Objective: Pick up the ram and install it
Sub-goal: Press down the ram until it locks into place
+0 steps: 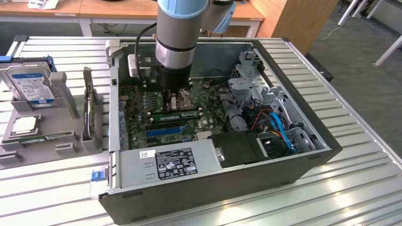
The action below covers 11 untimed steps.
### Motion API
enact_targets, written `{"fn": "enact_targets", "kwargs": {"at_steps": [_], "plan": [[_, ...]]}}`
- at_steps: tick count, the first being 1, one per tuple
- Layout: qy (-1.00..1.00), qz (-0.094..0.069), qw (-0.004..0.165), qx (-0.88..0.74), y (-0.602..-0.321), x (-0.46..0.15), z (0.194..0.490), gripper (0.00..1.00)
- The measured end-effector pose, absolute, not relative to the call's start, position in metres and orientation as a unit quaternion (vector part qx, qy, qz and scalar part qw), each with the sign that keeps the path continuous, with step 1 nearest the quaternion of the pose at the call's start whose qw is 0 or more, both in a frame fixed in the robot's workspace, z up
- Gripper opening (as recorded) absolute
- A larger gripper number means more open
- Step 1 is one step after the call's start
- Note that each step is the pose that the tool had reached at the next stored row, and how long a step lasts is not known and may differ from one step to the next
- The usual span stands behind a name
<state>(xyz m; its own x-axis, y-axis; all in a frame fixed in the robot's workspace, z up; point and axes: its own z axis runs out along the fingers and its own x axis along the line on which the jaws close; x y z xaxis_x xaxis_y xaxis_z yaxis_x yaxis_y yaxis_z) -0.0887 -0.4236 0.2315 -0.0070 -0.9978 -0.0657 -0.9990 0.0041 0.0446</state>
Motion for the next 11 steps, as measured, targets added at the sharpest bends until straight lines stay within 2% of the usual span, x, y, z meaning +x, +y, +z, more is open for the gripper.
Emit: {"fn": "enact_targets", "kwargs": {"at_steps": [11], "plan": [[0.709, 0.039, 0.007, -0.705, -0.424, -0.089, 0.247, 0.1]]}}
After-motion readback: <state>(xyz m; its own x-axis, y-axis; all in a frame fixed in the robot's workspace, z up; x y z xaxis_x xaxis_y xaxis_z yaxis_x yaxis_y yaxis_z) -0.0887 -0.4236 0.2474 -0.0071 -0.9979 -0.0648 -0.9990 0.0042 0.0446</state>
